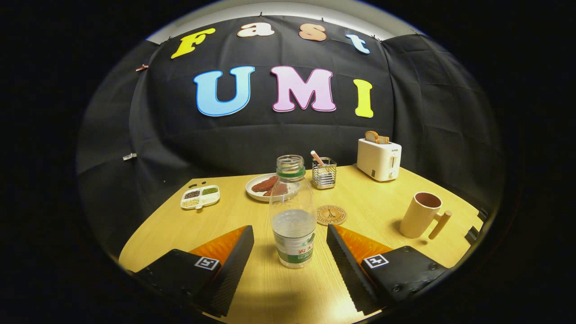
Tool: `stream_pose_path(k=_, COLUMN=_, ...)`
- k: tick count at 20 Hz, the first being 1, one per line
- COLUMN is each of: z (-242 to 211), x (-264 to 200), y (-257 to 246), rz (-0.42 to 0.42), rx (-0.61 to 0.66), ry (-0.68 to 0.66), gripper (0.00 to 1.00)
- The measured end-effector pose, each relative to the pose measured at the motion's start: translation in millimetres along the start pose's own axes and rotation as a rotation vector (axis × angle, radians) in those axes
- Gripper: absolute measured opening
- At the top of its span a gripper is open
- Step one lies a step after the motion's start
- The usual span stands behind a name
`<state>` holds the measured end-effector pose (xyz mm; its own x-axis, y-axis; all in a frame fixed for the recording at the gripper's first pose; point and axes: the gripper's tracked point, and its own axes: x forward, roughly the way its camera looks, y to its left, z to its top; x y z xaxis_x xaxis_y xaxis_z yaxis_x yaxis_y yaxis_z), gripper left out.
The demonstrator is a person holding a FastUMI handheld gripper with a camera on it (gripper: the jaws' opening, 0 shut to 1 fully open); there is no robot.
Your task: Take the bottle from table, then pour the juice into the cup, finally place the bottle on the coaster
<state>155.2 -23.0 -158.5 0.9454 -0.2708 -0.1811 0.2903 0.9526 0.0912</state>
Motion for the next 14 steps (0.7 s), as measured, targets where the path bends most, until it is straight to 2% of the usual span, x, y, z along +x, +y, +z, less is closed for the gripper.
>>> stream_pose_path(k=3, z=-4.5, x=15.9, y=-4.1, rz=-0.029, rx=0.026, ry=-0.002, gripper=1.0)
stream_pose_path(k=11, z=-21.4, x=43.0, y=4.7, rz=-0.046, rx=-0.023, ry=0.029, gripper=1.0)
stream_pose_path(k=14, z=-23.0, x=47.9, y=3.0, rz=-0.077, rx=-0.051, ry=0.027, gripper=0.99)
